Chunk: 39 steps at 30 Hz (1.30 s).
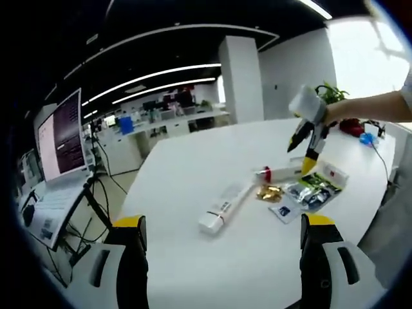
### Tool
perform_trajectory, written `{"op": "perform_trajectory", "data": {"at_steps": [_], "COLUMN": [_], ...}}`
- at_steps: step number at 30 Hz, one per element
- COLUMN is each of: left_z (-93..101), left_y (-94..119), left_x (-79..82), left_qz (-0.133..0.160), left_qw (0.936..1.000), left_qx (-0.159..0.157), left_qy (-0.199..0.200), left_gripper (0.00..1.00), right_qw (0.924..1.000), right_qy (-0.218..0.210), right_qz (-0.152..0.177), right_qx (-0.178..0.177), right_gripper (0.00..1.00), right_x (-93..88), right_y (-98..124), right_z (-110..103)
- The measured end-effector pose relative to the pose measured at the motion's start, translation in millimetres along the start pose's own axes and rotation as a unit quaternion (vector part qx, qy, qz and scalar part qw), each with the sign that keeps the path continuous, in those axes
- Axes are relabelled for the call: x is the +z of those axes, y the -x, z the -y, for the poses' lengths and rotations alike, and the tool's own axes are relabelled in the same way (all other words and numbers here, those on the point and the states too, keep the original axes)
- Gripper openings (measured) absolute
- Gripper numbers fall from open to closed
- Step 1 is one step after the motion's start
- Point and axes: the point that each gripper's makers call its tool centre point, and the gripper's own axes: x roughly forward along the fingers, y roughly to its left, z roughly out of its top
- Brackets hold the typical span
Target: Arrange the skincare products in the storage area until every visible bottle or jar stands upright without overlapping.
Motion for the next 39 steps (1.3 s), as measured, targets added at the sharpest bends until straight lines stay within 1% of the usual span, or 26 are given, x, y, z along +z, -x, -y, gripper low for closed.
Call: {"op": "perform_trajectory", "data": {"at_steps": [6, 7, 8, 14, 16, 18, 21, 24, 27, 28, 30, 31, 32, 33, 36, 39], "left_z": [0.6, 0.3, 0.1, 0.1, 0.2, 0.5, 0.4, -1.0, -2.1, -2.5, -2.9, -2.3, -1.8, -3.9, -5.2, -4.3], "left_y": [-1, -1, -1, -2, -2, -2, -2, -2, -2, -2, -2, -2, -2, -2, -2, -2], "left_x": [-3.0, -3.2, -3.2, -3.7, -4.7, -4.5, -4.9, -4.4, -4.2, -4.0, -3.8, -3.8, -3.4, -4.2, -2.2, -4.4], "left_qz": [-0.006, -0.007, -0.007, -0.007, -0.010, -0.010, -0.011, -0.010, -0.009, -0.008, -0.008, -0.007, -0.005, -0.007, -0.001, -0.008], "left_qw": [1.0000, 1.0000, 1.0000, 1.0000, 0.9999, 0.9999, 0.9999, 0.9999, 0.9997, 0.9997, 0.9997, 0.9996, 0.9989, 0.9987, 0.9989, 0.9990], "left_qx": [0.000, 0.001, 0.001, 0.000, 0.001, 0.001, -0.001, 0.003, 0.002, 0.003, 0.004, 0.001, -0.004, -0.002, 0.003, 0.002], "left_qy": [-0.004, -0.005, -0.005, -0.001, -0.001, -0.002, 0.008, 0.008, 0.021, 0.022, 0.021, 0.028, 0.046, 0.051, 0.047, 0.045], "left_gripper": [0.97, 0.97, 0.97, 0.97, 0.97, 0.97, 0.97, 0.97, 0.97, 0.97, 0.97, 0.97, 0.97, 0.97, 0.97, 0.97], "right_qw": [0.9996, 0.9995, 0.9993, 0.9983, 0.9975, 0.9972, 0.9960, 0.9948, 0.9937, 0.9935, 0.9928, 0.9916, 0.9908, 0.9907, 0.9903, 0.9899], "right_qy": [0.007, 0.008, 0.011, 0.020, 0.018, 0.019, 0.023, 0.026, 0.025, 0.025, 0.027, 0.032, 0.034, 0.034, 0.033, 0.029], "right_qz": [-0.024, -0.028, -0.030, -0.047, -0.054, -0.056, -0.070, -0.084, -0.094, -0.096, -0.101, -0.107, -0.111, -0.112, -0.115, -0.118], "right_qx": [0.013, 0.015, 0.018, 0.029, 0.040, 0.045, 0.050, 0.052, 0.055, 0.056, 0.059, 0.065, 0.069, 0.069, 0.070, 0.073], "right_gripper": [0.67, 0.65, 0.62, 0.54, 0.53, 0.49, 0.48, 0.45, 0.43, 0.42, 0.41, 0.41, 0.40, 0.39, 0.36, 0.34], "right_x": [-1.5, -1.8, -1.8, 0.7, 0.5, 1.2, -1.9, -5.8, -8.7, -8.9, -10.4, -12.1, -13.1, -13.3, -14.0, -14.9], "right_y": [-7, -8, -10, -17, -21, -24, -32, -36, -41, -44, -47, -48, -48, -50, -51, -53], "right_z": [-1, -1, 0, 0, -1, -1, 5, 7, 10, 14, 15, 13, 12, 12, 13, 13]}}
